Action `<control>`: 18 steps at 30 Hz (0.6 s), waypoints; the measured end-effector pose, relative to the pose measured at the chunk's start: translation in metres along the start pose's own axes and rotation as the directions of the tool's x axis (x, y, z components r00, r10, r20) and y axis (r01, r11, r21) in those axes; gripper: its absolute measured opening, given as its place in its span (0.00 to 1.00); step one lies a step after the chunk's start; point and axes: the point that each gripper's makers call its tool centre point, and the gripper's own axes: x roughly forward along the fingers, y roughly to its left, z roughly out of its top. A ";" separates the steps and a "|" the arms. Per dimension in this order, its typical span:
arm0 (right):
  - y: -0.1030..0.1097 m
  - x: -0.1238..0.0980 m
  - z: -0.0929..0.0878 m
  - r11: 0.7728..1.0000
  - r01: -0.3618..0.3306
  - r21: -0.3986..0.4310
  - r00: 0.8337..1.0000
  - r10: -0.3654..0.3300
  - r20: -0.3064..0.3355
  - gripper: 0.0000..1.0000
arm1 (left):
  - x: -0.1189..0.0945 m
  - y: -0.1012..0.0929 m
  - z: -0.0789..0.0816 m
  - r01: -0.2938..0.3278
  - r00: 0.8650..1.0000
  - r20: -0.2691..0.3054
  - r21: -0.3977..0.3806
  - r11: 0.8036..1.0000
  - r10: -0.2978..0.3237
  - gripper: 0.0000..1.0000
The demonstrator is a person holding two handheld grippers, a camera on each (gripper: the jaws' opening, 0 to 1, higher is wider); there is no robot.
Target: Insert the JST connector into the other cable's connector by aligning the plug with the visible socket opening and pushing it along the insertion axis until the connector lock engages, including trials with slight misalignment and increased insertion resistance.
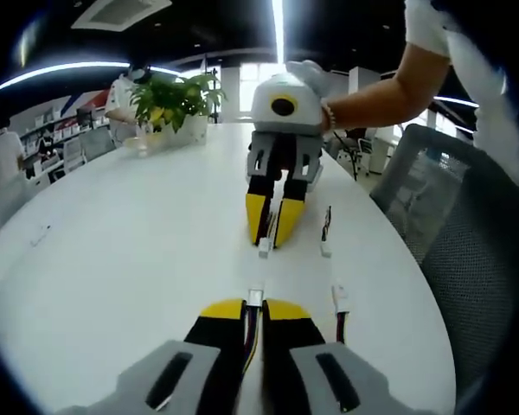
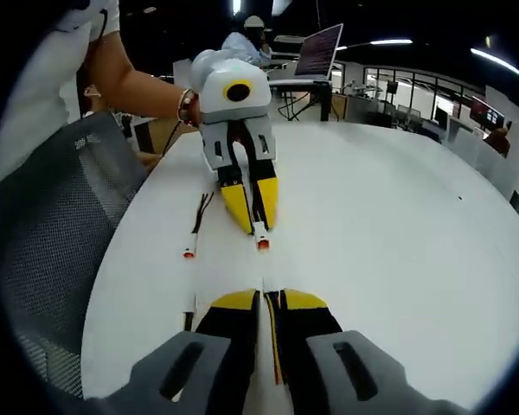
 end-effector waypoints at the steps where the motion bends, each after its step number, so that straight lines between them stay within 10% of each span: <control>1: 0.000 0.000 0.000 1.000 0.000 0.000 1.000 0.000 0.000 0.07 | 0.000 0.000 0.000 0.000 1.000 0.000 0.000 1.000 0.000 0.01; 18: 0.000 0.001 -0.001 0.998 -0.007 -0.058 1.000 0.008 0.010 0.04 | 0.000 0.000 0.000 0.003 1.000 0.005 0.021 1.000 -0.003 0.01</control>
